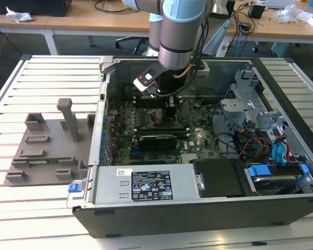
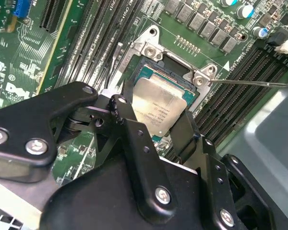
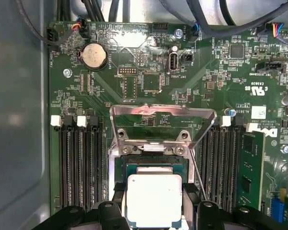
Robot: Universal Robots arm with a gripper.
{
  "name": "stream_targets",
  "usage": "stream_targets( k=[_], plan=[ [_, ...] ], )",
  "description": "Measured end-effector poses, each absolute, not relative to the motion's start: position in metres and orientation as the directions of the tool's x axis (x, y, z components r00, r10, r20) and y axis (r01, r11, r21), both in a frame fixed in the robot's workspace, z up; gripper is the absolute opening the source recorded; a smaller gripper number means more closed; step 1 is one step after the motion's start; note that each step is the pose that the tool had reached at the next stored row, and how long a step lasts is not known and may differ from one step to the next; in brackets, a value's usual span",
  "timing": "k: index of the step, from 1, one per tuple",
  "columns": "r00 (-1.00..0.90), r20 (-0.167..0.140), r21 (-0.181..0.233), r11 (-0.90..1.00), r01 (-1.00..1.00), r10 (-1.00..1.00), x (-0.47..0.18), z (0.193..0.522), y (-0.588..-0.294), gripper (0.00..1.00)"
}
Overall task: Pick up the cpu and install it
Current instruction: 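Place the cpu into insertion slot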
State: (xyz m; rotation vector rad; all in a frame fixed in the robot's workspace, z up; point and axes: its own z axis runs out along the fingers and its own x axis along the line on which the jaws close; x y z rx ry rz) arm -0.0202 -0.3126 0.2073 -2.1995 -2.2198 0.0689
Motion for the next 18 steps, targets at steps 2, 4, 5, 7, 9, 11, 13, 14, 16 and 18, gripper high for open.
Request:
stream_targets(
  k=[2,4,5,7,9,11,13,14,16,18],
  plan=[
    [-0.009,-0.020,-0.043,0.008,0.999,1.000,-0.0202,0.2042,-0.3126,0.55],
    [-0.009,-0.020,-0.043,0.008,0.999,1.000,-0.0201,0.2016,-0.3126,0.55],
    [-0.009,-0.020,-0.043,0.008,0.999,1.000,-0.0201,0.2012,-0.3125,0.55],
    [-0.009,-0.020,-0.043,0.009,0.999,1.000,-0.0201,0.2000,-0.3125,0.55],
    [-0.009,-0.020,-0.043,0.008,0.999,1.000,-0.0202,0.1991,-0.3126,0.55],
    [-0.009,-0.020,-0.043,0.008,0.999,1.000,-0.0202,0.1989,-0.3125,0.55],
    [-0.009,-0.020,-0.043,0.008,0.999,1.000,-0.0201,0.1988,-0.3125,0.55],
    [-0.009,-0.020,-0.043,0.008,0.999,1.000,-0.0202,0.1988,-0.3125,0.55],
    [-0.009,-0.020,-0.043,0.008,0.999,1.000,-0.0202,0.1988,-0.3125,0.56],
    [-0.009,-0.020,-0.043,0.008,0.999,1.000,-0.0202,0.1987,-0.3125,0.62]
  ],
)
